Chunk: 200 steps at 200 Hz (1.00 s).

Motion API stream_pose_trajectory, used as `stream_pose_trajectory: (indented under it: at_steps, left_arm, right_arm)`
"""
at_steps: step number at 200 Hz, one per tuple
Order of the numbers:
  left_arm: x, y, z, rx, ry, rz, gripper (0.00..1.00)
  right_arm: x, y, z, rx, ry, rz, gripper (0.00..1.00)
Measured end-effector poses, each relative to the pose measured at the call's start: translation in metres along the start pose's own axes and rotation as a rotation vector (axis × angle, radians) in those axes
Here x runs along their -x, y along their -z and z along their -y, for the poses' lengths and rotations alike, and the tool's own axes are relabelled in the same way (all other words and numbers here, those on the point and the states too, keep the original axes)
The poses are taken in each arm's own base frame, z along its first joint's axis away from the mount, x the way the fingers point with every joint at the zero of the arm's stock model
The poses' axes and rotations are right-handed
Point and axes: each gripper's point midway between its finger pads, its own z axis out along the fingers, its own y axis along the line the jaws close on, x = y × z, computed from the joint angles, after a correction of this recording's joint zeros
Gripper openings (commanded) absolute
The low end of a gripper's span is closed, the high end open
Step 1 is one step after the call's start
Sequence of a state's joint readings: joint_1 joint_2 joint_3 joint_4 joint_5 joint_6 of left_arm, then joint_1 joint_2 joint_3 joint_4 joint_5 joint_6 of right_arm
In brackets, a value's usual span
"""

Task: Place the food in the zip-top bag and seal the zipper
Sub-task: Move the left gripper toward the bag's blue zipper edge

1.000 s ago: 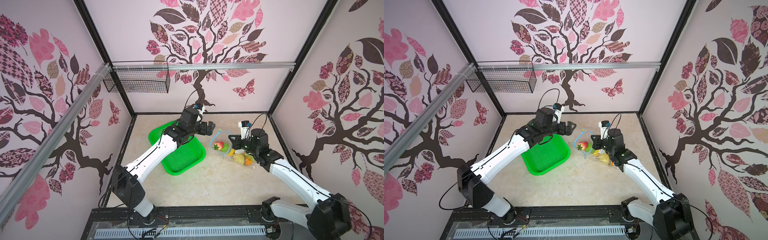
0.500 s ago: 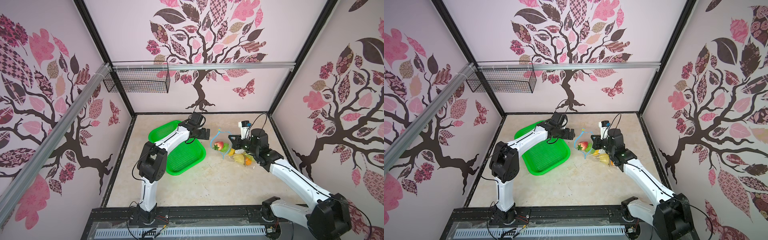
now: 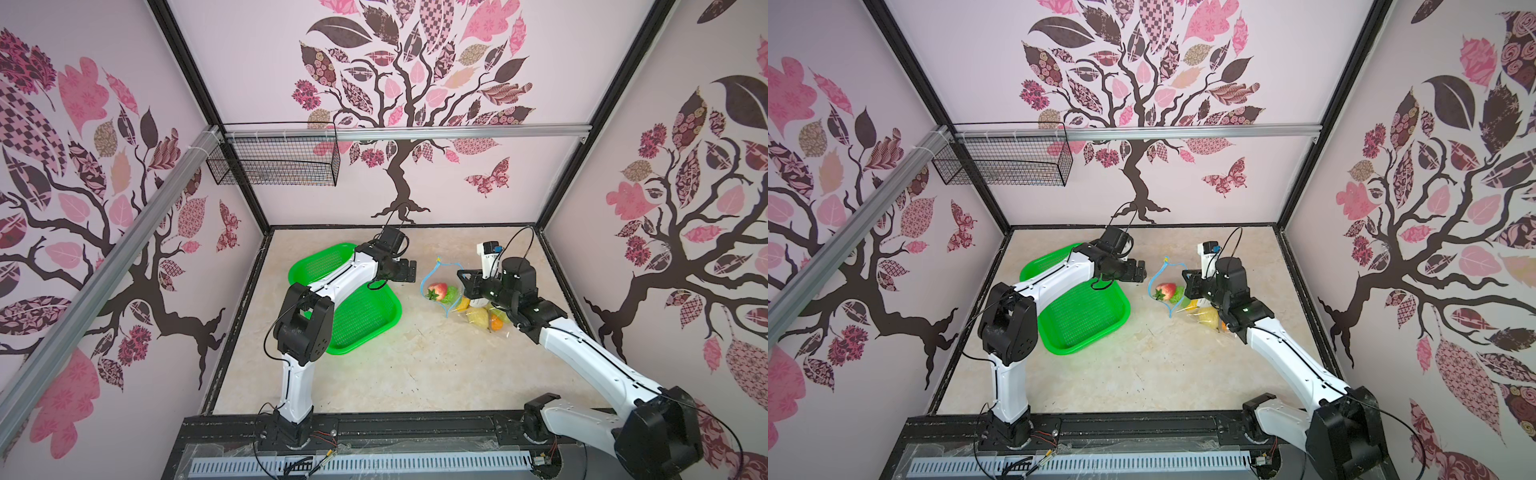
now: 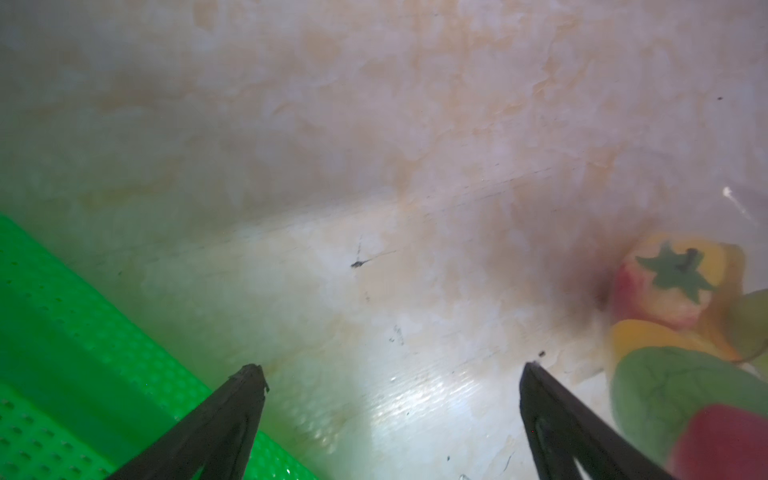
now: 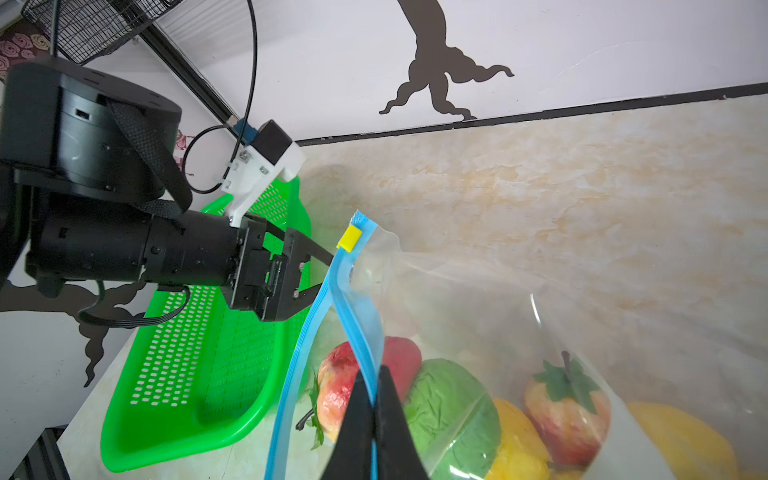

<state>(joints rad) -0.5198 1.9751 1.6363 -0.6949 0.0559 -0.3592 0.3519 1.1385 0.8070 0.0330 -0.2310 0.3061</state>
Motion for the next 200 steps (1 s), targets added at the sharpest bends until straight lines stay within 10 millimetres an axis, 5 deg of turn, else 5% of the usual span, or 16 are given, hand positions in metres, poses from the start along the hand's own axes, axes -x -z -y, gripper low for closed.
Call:
stream_pose_trajectory:
  at_steps: [39, 62, 137, 169, 200]
  left_arm:
    - [-0.017, 0.033, -0.054, 0.119, 0.045, -0.018, 0.99]
    - [-0.019, 0.048, -0.061, 0.106, 0.042, -0.018, 0.96]
    - [0.010, 0.092, 0.050, -0.427, -0.108, 0.152, 0.60]
    - [0.009, 0.079, 0.090, -0.531, -0.202, 0.136, 0.56]
    - [-0.001, 0.052, 0.105, -0.570, -0.234, 0.079, 0.54]
  right_arm:
    - [0.000, 0.000, 0.000, 0.000, 0.000, 0.000, 0.00]
    - [0.000, 0.000, 0.000, 0.000, 0.000, 0.000, 0.00]
    - [0.000, 0.000, 0.000, 0.000, 0.000, -0.002, 0.00]
    - [-0.001, 0.000, 0.000, -0.001, -0.001, -0.003, 0.00]
    - [-0.001, 0.000, 0.000, -0.002, -0.001, -0.005, 0.00]
